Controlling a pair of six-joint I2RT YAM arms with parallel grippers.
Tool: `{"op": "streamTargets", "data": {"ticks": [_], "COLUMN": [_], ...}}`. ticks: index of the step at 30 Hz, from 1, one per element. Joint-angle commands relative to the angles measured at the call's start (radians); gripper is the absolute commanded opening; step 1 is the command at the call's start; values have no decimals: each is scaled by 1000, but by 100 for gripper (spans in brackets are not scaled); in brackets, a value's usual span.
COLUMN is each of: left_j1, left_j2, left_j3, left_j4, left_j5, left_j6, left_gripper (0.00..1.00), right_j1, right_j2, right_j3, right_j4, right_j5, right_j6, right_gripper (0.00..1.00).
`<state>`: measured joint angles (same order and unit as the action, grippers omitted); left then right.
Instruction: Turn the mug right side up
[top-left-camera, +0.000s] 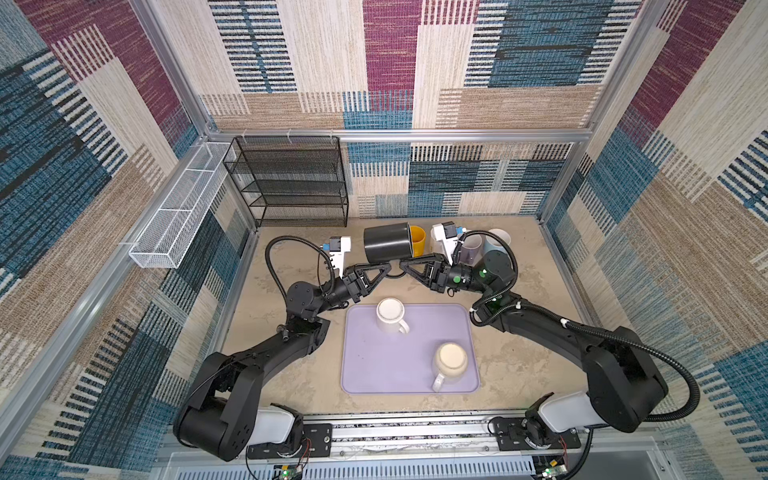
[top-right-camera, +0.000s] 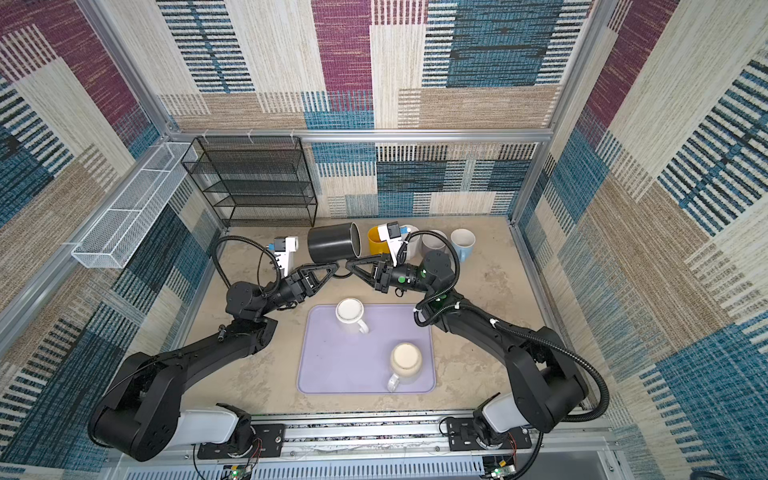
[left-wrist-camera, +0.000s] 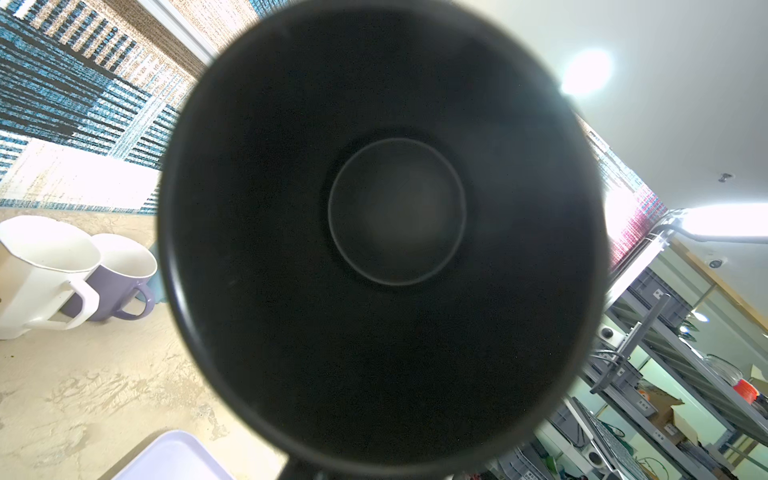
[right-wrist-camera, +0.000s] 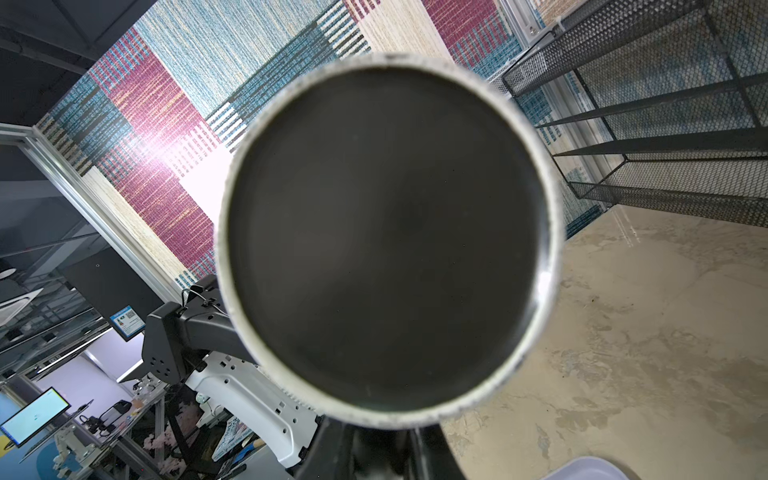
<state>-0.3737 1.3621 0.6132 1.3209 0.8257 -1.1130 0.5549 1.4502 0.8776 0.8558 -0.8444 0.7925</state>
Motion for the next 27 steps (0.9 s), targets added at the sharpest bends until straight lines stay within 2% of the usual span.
{"op": "streamTargets", "data": {"ticks": [1, 10, 13, 19, 27], "left_j1": [-3, -4, -3, -4, -5], "left_j2": [0, -9, -11, -35, -141], "left_j3": [17, 10, 8, 9, 18], "left_j4": [74, 74, 73, -8, -292], "left_j5": [26, 23, 23, 0, -44], "left_j6": [-38, -38, -38, 2, 150], "left_gripper": [0, 0, 0, 0, 0], "right_j1": [4, 4, 2, 0, -6], "right_j2": [-11, -26, -32, -64, -109], "right_j3": [3, 3, -5, -30, -74], "right_j4": [-20, -58, -69, -125, -195], "right_j5": [-17, 2, 8, 37, 70], "right_j6": [-67, -90, -97, -133, -176], "right_gripper": [18, 52, 58, 63, 64]}}
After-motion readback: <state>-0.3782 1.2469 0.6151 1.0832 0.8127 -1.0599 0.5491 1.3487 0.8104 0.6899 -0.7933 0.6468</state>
